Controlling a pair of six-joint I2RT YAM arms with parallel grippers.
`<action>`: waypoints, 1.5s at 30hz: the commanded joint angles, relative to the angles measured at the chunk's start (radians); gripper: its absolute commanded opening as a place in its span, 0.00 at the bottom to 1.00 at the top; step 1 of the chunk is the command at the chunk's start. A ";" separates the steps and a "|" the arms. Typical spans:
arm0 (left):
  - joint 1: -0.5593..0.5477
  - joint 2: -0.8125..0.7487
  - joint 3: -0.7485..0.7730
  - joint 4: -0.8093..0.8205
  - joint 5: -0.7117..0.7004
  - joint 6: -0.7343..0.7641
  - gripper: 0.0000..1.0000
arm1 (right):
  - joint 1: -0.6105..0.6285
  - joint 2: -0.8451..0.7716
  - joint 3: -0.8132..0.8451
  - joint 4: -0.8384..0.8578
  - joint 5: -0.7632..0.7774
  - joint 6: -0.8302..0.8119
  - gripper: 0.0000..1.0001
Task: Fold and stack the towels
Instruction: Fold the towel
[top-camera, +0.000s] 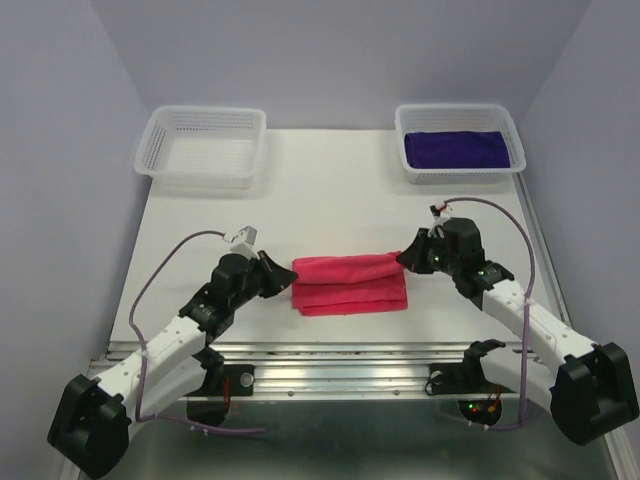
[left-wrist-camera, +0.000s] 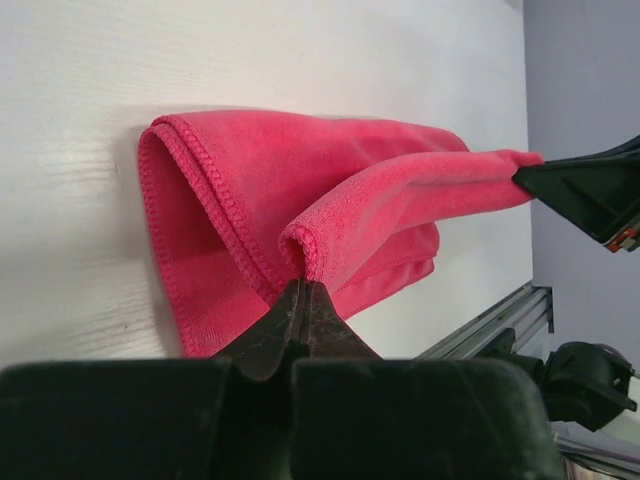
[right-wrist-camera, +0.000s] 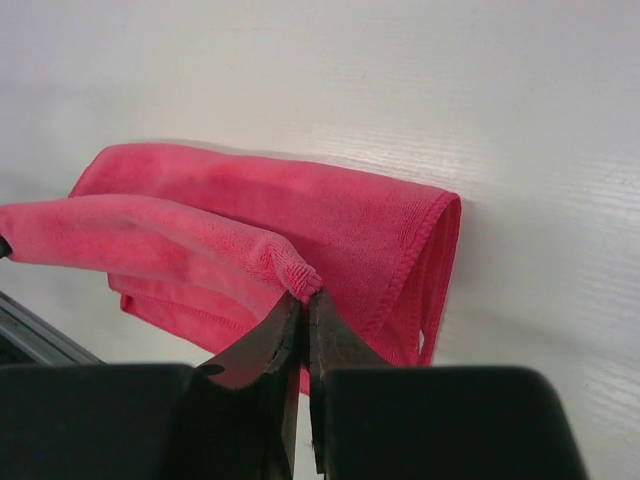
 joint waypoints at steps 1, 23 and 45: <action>-0.006 -0.107 -0.036 -0.025 -0.017 -0.034 0.00 | -0.008 -0.082 -0.052 -0.013 -0.041 0.027 0.07; -0.017 -0.190 -0.147 -0.197 0.086 -0.135 0.46 | -0.008 -0.232 -0.269 -0.109 -0.052 0.232 0.63; -0.018 -0.046 0.104 -0.252 -0.106 -0.014 0.99 | 0.119 0.184 0.133 -0.050 0.023 0.123 1.00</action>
